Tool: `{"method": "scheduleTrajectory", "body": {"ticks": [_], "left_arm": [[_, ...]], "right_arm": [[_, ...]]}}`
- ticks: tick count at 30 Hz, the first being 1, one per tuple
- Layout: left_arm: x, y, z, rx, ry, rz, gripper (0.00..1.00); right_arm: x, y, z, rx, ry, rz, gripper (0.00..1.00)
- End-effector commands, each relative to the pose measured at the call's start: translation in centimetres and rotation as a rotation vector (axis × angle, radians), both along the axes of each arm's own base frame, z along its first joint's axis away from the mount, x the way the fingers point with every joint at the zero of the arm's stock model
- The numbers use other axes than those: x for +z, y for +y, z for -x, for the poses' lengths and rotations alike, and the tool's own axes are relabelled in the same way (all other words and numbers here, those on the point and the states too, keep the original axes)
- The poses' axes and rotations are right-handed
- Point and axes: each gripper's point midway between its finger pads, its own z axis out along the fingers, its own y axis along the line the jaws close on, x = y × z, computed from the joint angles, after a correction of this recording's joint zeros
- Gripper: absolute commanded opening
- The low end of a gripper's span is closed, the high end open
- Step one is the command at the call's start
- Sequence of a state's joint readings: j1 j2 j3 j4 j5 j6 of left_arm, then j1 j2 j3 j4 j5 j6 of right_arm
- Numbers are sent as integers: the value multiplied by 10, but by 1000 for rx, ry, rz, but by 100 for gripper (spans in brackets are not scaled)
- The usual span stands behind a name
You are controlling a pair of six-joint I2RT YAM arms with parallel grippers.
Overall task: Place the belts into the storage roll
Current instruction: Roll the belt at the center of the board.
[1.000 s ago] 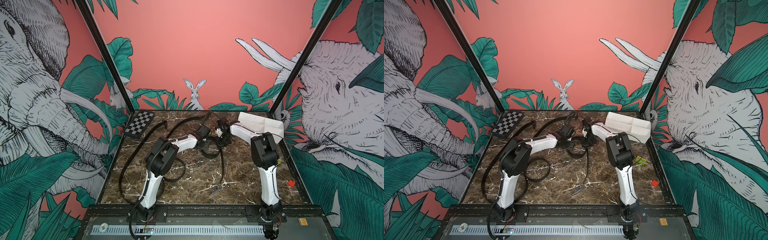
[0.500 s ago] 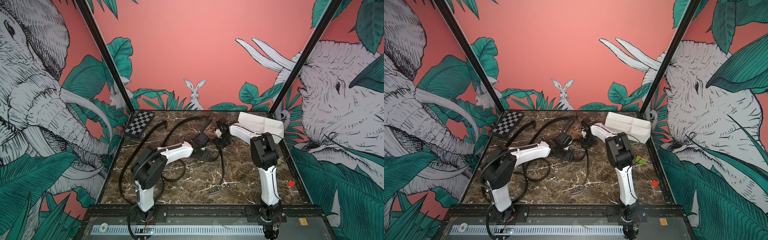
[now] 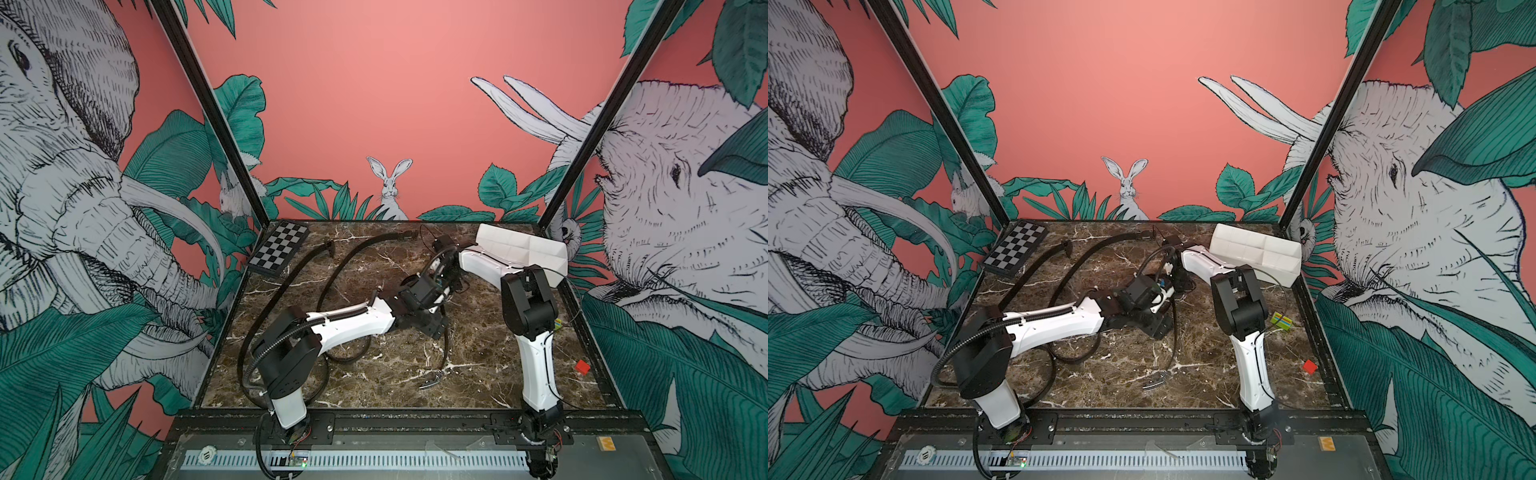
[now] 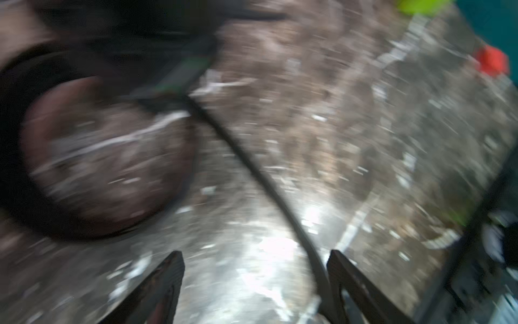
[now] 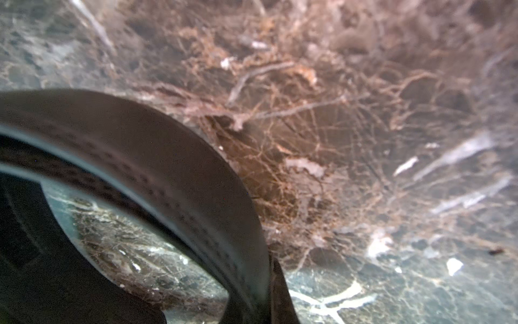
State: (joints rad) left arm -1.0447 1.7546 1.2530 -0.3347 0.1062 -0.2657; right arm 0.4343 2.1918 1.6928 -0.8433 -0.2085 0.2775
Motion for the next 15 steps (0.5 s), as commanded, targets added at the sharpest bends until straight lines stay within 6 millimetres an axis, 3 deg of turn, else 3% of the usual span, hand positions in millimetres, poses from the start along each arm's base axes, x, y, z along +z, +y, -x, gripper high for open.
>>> {"method": "scheduleTrajectory", "body": {"ticks": [1,6,9,15], "left_arm": [[-12,-14,47,-244,57,-27,83],[-38,-4,79,-375,94,-151,82],[-55,3,87,-403,88,-205,81],[-91,6,75,-337,110,-319,67]], "right_arm": [[-18,-12,21,-7,85,62,0],[-20,-11,21,-7,89,57,0],[-21,-10,21,-10,89,56,0],[-20,-9,20,-27,90,46,0]]}}
